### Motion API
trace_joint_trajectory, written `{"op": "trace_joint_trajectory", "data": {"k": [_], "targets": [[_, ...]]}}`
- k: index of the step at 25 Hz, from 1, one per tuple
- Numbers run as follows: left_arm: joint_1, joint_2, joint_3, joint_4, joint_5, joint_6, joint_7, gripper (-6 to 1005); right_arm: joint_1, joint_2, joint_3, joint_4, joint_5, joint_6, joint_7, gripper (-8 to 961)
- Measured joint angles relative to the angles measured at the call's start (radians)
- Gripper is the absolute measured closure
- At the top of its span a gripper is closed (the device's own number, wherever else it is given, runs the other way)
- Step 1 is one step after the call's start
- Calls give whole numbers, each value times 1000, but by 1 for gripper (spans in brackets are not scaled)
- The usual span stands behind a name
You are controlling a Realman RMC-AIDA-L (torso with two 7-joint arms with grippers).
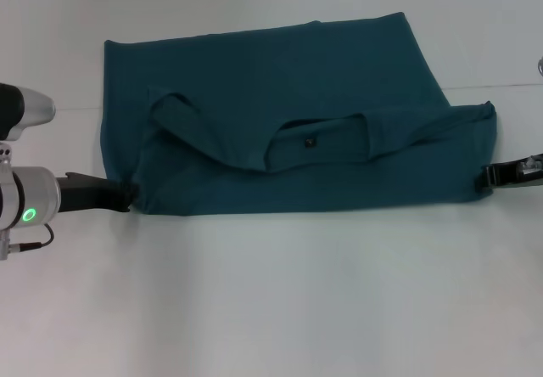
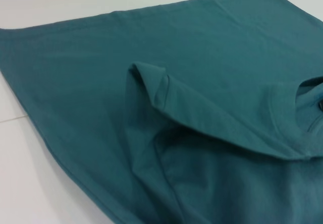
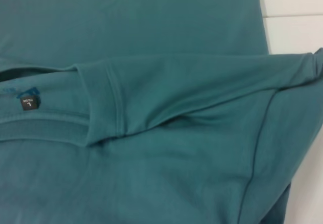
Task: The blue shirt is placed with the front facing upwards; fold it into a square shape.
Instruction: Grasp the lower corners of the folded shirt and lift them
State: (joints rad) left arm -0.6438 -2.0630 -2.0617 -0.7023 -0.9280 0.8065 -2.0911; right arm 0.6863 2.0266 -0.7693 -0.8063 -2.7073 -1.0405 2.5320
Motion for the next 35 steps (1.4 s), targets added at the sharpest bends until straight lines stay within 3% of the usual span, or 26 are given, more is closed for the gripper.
{"op": "trace_joint_trajectory", "data": {"k": [5,10,24,35], "targets": [[16,-4,0,-25,-1,23,0,974,-36,32,-29,-92,0,-41,0,922],[75,-30,0,-139,-1,83,-1,974,-81,59,-63,-196,7,-96,-1,921],[170,-37,-52,-227,0,210,10,974,-169,59,-69,-294,72,-208,-67,921],[236,-46,-212,-255,-2,411,130,973,-241,60,-47,-351,113,-302,-162,922]]}}
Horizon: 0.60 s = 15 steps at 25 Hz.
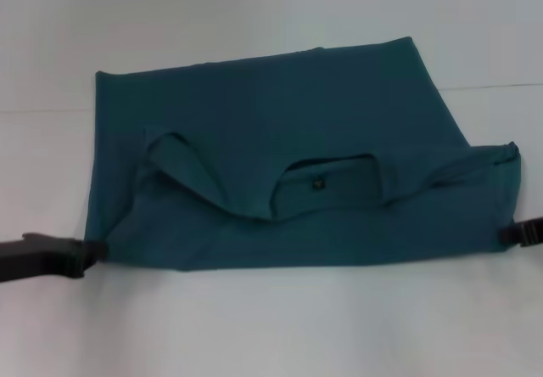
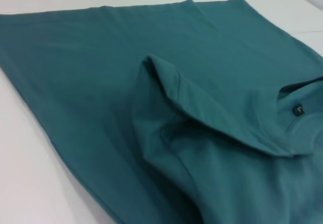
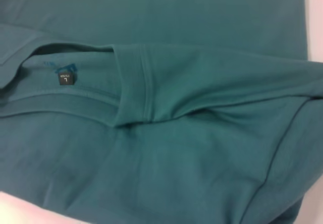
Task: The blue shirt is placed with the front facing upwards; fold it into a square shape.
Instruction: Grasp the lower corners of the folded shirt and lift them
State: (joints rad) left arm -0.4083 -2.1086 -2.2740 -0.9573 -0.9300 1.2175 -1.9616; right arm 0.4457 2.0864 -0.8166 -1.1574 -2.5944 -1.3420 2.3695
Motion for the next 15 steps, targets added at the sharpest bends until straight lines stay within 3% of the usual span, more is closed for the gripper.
{"op": "trace_joint_trajectory", "data": {"k": [15], "targets": [[111,-38,-86,-58,-4,229,146,973,-42,-3,125,-71,19,-257,-116,922]]}}
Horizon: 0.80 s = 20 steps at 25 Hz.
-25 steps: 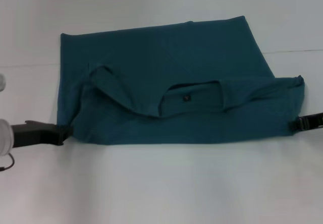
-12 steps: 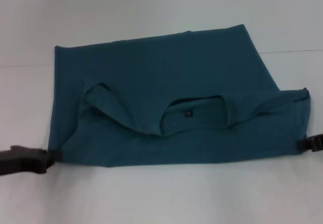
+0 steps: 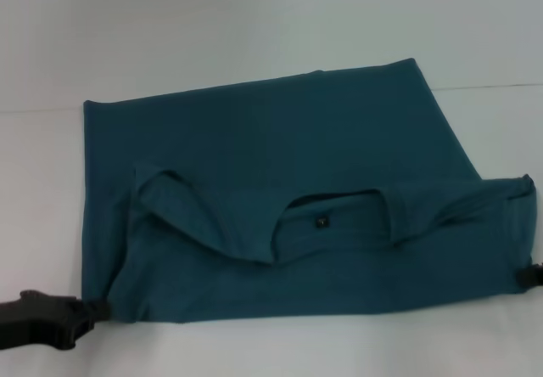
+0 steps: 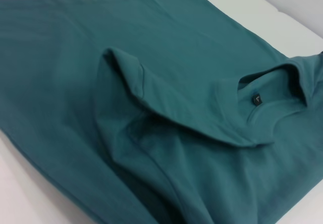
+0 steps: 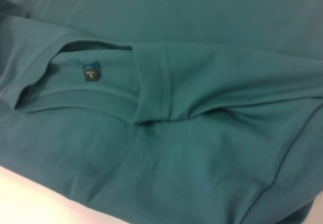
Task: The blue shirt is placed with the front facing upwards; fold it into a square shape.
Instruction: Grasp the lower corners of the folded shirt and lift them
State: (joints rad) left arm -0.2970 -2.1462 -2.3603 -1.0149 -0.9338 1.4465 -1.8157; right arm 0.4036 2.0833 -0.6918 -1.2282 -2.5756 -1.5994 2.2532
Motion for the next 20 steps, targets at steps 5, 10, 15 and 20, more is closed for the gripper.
{"op": "trace_joint_trajectory", "data": {"k": [5,10,15,20], "targets": [[22,-6,-17,11,3,9,24,973,-16,-3,61,-4,-4,-60,-77,922],[22,-6,-39,20,-1,32,34,973,-43,2,144,18,35,-78,-176,922],[13,-6,-62,21,-4,59,34,973,-76,2,227,45,99,-140,-264,922],[7,-5,-87,22,-13,105,39,974,-93,1,318,52,106,-204,-331,922]]}}
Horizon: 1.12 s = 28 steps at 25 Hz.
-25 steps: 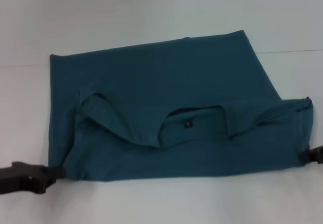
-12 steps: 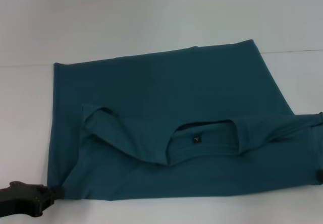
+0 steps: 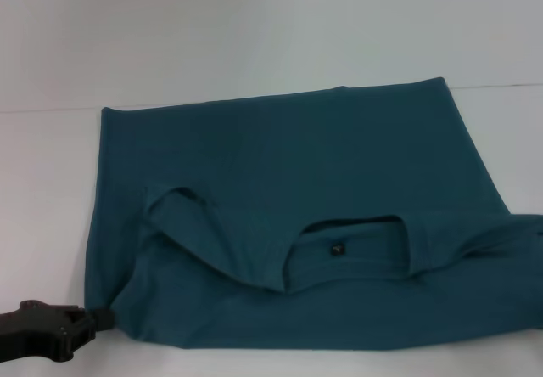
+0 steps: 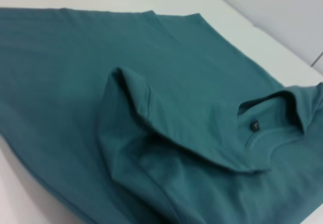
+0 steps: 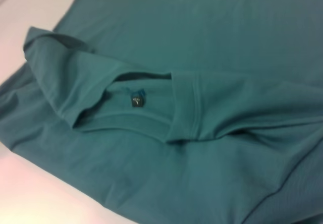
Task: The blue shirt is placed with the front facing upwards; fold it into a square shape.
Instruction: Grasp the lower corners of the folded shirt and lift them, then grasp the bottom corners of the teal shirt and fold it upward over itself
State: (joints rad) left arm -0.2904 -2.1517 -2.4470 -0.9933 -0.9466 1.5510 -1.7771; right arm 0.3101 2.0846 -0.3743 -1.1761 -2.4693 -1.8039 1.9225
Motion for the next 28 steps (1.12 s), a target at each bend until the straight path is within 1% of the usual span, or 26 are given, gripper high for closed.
{"op": "trace_joint_trajectory", "data": {"k": [6,8,14,17,22,28], "targets": [[8,1,-56,8,-21,74,35,974,-14,-1,82,2,1,-52,-70,922],[10,1,-84,22,-23,103,56,974,-19,-2,98,6,1,-64,-93,922],[14,10,-179,85,-39,190,130,974,-30,-2,157,40,1,-107,-152,922],[25,9,-190,92,-40,215,151,974,-41,-2,181,62,2,-114,-180,922],[56,2,-194,118,-42,219,189,974,-63,-6,219,82,12,-136,-216,921],[63,8,-225,148,-47,243,207,973,-67,-15,265,75,100,-177,-224,921]]}}
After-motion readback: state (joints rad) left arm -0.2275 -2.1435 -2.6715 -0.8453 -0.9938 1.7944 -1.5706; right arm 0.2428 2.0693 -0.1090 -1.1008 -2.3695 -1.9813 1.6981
